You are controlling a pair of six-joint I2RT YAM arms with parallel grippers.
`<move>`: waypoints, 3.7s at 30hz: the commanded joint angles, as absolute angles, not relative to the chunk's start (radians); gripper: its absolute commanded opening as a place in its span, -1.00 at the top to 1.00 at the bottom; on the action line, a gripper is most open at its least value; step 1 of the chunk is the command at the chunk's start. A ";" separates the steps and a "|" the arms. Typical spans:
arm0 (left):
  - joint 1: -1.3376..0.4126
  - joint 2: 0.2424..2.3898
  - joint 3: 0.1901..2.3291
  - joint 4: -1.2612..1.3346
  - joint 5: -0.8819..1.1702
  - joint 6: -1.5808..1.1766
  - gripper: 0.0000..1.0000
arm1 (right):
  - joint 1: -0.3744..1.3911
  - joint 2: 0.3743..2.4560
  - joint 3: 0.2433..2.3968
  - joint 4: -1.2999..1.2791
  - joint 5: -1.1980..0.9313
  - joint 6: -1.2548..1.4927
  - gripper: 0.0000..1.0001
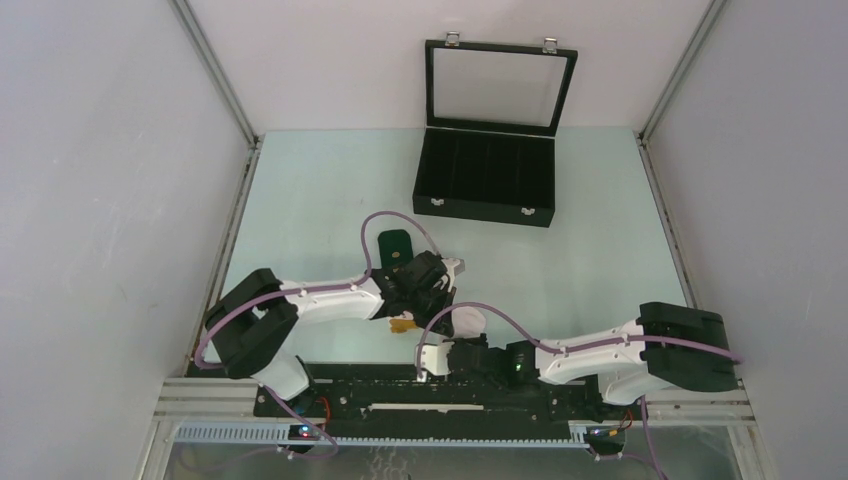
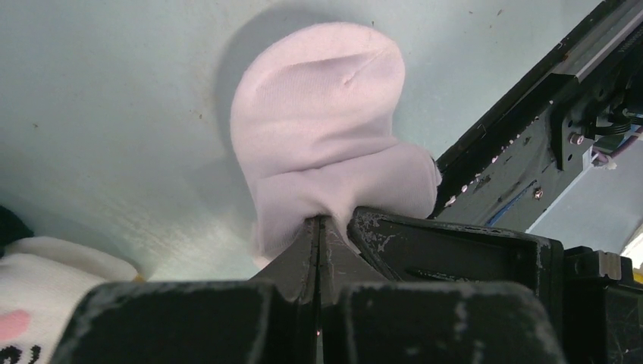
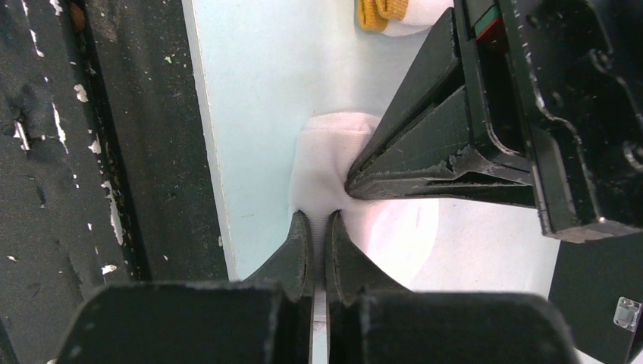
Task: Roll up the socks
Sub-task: Roll a pair of socks at the center of the board.
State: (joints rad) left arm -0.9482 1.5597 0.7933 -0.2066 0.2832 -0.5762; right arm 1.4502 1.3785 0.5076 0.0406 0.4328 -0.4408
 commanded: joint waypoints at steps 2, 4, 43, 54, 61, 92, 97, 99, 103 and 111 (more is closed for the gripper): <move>-0.964 1.505 0.744 -0.224 0.220 -0.553 1.00 | 1.434 1.414 0.502 -0.054 0.373 -0.418 1.00; -0.958 1.471 0.745 -0.236 0.205 -0.554 1.00 | 1.432 1.400 0.502 -0.062 0.357 -0.419 1.00; -0.861 1.603 0.951 -0.299 0.299 -0.535 1.00 | 1.364 1.327 0.503 0.129 0.034 -0.581 1.00; -0.868 1.649 0.875 -0.258 0.242 -0.555 1.00 | 1.357 1.318 0.503 0.115 0.036 -0.545 1.00; -0.868 1.657 0.838 -0.245 0.220 -0.560 1.00 | 1.353 1.315 0.502 0.104 0.037 -0.526 1.00; -0.869 1.645 0.797 -0.222 0.144 -0.573 1.00 | 0.970 1.333 0.488 0.106 -0.549 0.017 1.00; -0.868 1.622 0.795 -0.221 0.146 -0.576 1.00 | 0.901 1.423 0.488 0.147 -0.614 0.104 1.00; -0.869 1.616 0.793 -0.222 0.145 -0.578 1.00 | 0.876 1.459 0.488 0.165 -0.650 0.119 1.00; -0.868 1.602 0.793 -0.224 0.142 -0.585 1.00 | 0.818 1.515 0.488 0.193 -0.711 0.153 1.00; -0.868 1.493 0.796 -0.257 0.088 -0.598 1.00 | 0.712 1.598 0.489 0.220 -0.801 0.175 1.00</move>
State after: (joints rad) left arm -0.8692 1.5845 0.8135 -0.2382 0.1574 -0.5869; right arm 0.7383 1.5467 0.5041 0.2825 -0.8207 0.1673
